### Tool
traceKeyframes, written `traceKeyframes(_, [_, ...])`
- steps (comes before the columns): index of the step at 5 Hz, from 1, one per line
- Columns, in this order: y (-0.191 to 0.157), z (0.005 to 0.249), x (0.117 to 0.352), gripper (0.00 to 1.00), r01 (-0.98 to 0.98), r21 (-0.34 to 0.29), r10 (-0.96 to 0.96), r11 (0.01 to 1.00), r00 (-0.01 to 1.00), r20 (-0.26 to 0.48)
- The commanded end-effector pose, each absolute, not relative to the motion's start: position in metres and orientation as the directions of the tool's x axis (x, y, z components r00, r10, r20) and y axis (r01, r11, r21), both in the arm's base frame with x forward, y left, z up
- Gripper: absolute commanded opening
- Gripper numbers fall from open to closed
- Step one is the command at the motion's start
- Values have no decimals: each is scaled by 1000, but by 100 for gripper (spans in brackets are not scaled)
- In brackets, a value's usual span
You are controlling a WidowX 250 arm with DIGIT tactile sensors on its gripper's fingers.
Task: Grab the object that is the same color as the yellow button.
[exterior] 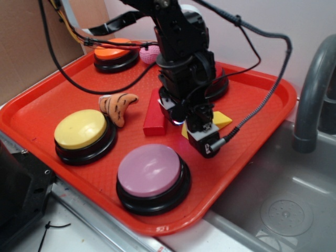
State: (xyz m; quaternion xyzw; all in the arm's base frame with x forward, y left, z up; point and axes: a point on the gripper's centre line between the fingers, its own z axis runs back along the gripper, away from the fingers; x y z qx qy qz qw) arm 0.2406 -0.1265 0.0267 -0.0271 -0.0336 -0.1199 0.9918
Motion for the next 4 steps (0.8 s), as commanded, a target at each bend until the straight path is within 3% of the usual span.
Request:
traceKeyframes(1, [-128,30,262,100,217,-60,-210,974,972,109])
traceKeyframes(2, [-124,28,267,100,190,-71,-182,979,978,104])
traceKeyframes(3, [-121,28,268,20,174,-77,-166,982,981,99])
traceKeyframes(4, [-118,33,266,0,173,-94,-167,980,983,73])
